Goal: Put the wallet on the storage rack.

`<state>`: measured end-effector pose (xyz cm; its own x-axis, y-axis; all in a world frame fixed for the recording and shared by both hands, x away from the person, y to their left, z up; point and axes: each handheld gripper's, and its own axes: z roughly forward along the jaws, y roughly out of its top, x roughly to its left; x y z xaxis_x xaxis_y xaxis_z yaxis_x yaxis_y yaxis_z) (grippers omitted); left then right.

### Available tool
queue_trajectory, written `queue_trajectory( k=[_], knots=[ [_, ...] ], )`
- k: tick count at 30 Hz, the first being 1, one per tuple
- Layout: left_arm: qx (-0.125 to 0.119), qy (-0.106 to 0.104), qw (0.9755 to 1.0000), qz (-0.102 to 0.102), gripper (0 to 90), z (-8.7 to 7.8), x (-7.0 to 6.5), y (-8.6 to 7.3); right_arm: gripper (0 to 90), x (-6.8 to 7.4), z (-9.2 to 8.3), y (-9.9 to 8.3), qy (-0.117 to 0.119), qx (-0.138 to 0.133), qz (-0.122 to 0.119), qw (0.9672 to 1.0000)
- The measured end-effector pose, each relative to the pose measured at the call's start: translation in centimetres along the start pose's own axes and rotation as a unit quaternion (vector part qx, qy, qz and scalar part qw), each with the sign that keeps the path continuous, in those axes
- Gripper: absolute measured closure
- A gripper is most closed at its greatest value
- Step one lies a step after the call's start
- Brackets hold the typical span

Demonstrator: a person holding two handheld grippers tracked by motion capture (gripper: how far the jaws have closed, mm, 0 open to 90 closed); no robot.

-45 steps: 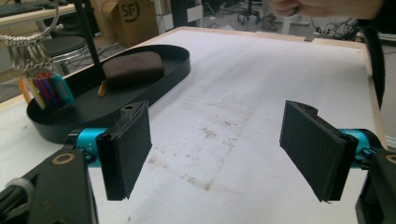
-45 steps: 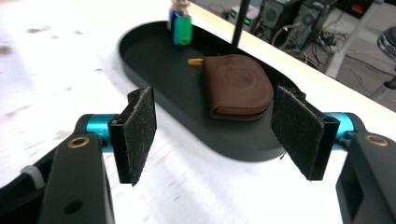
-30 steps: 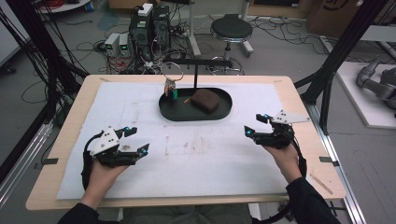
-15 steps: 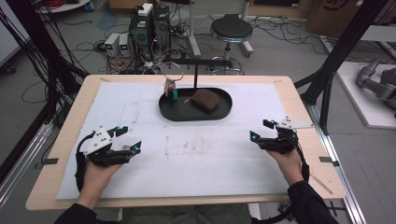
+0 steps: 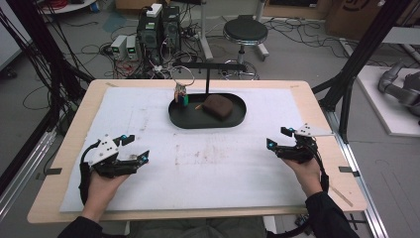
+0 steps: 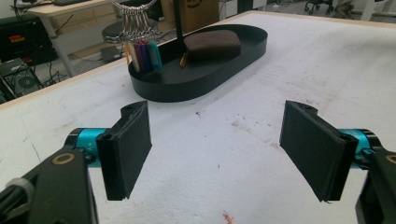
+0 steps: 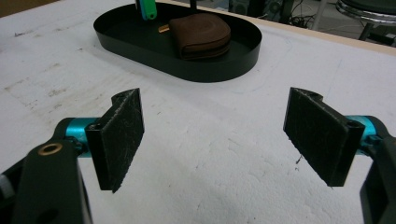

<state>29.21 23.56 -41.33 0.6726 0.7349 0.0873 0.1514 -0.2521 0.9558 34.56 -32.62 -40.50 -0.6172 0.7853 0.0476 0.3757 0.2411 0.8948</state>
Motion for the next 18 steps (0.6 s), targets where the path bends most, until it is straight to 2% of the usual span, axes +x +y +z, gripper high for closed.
queue_trajectory(
  k=[18],
  knots=[
    [0.002, -0.003, 1.0, -0.001, 24.8, 0.11, 0.04, -0.05, 21.0, -0.11, 0.11, -0.12, -0.001, 0.005, 0.0, 1.0]
  ],
)
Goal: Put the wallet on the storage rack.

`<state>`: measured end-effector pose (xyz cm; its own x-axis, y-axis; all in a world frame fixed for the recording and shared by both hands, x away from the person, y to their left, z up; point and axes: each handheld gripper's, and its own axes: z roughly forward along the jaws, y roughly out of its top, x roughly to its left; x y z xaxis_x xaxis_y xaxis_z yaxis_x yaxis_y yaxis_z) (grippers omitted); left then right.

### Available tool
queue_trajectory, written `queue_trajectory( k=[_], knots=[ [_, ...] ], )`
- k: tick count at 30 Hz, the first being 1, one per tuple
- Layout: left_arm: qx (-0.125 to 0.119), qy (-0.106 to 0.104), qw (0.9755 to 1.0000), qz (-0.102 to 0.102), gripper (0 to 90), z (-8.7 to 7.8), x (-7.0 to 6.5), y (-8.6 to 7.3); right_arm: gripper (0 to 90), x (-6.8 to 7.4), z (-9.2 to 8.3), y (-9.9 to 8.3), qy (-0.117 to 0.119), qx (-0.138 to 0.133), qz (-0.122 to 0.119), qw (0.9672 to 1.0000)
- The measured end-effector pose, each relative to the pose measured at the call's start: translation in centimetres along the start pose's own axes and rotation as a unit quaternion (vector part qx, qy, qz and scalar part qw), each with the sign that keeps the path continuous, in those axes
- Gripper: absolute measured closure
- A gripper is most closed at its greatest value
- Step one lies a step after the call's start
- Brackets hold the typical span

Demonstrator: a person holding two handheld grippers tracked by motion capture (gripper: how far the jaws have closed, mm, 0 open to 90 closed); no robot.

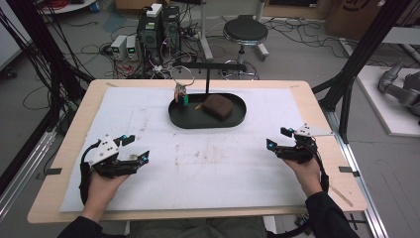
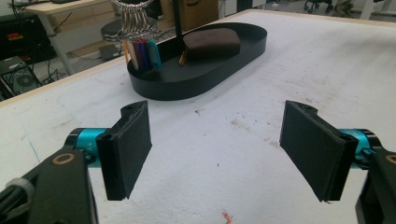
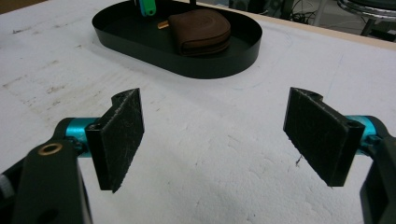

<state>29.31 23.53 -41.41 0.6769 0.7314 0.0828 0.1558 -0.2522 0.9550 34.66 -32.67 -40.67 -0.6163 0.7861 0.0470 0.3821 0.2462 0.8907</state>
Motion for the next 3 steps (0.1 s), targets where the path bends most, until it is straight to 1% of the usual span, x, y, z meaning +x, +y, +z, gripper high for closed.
queue_trajectory(
  k=[3],
  knots=[
    [0.002, -0.001, 1.0, 0.001, 24.8, 0.02, 0.03, -0.01, 21.0, -0.08, 0.0, 0.0, -0.001, -0.002, 0.002, 1.0]
  ],
)
